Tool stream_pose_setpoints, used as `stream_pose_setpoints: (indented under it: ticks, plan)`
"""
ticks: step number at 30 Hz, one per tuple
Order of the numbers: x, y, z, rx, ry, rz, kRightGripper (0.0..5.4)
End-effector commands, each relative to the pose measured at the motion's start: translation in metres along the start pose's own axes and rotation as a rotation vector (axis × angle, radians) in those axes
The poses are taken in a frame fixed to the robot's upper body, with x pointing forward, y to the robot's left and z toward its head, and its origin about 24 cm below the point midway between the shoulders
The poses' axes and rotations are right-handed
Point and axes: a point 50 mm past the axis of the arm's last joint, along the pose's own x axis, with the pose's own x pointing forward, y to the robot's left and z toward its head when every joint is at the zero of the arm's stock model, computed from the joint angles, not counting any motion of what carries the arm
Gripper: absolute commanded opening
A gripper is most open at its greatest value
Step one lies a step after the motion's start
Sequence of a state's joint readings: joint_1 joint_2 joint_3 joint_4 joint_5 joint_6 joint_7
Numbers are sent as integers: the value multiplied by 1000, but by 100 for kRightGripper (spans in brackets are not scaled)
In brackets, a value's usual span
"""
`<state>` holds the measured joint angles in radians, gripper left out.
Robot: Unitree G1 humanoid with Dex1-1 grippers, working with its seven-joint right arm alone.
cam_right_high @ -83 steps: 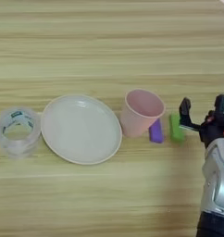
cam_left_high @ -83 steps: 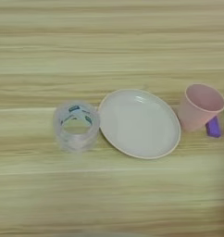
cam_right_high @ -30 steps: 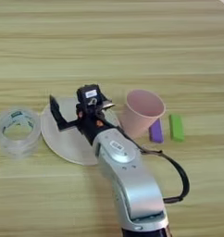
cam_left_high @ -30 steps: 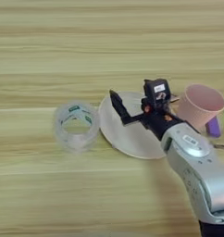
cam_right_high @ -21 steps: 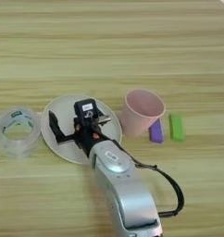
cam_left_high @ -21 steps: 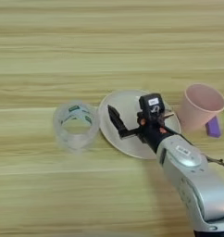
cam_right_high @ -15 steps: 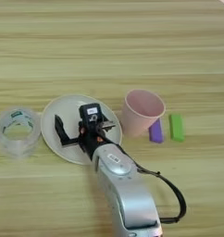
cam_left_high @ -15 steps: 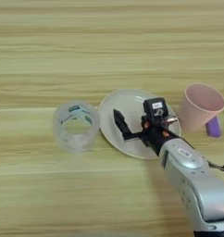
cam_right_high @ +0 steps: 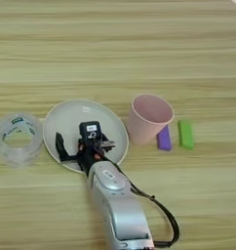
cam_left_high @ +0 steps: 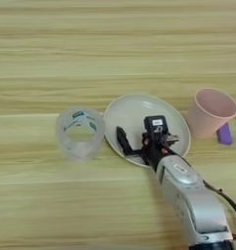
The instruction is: Move the objects on the table
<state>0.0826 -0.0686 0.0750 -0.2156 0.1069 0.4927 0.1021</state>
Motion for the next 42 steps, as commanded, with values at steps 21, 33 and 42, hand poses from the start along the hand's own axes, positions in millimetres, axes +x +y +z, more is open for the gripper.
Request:
stream_pose_setpoints:
  ticks: [21, 33, 42]
  plan:
    - [75, -17, 38, 19, -9, -22, 538]
    - [113, -1, 59, 49, 26, -10, 538]
    - [132, -1, 52, 49, 84, -49, 538]
